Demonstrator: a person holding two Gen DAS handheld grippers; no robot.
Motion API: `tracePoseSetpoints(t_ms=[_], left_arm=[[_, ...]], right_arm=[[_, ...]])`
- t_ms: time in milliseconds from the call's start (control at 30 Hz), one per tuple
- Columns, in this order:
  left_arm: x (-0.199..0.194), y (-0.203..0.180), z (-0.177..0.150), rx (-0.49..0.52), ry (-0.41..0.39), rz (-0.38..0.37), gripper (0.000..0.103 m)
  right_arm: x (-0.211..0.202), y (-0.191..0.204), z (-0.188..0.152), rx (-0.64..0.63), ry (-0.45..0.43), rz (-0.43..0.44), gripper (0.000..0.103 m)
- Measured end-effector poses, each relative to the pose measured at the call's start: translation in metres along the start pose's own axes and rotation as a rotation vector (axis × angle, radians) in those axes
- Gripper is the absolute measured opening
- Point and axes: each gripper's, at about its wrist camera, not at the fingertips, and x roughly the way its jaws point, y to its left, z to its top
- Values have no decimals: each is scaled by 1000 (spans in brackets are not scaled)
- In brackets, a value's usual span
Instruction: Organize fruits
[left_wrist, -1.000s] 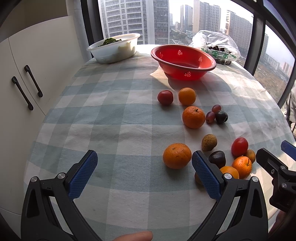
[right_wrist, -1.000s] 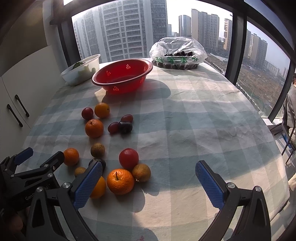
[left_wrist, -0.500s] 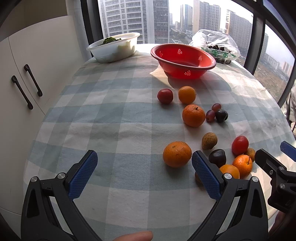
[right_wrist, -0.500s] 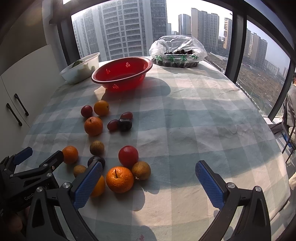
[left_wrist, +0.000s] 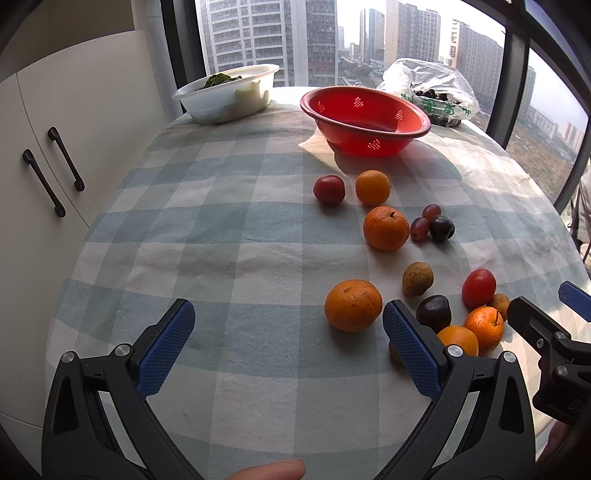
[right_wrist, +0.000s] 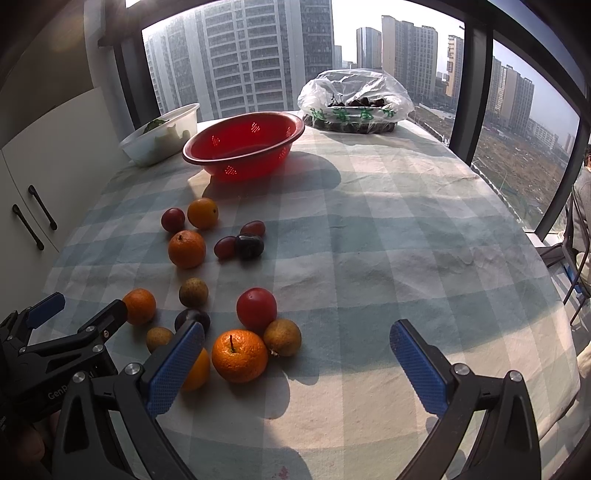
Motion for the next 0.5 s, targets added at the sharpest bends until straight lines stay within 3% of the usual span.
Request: tracePoseSetpoints(t_ms=[500], left_arm=[[0,-1,0,0,1,0,103]], right_arm=[[0,0,-2,0,3,0,103]])
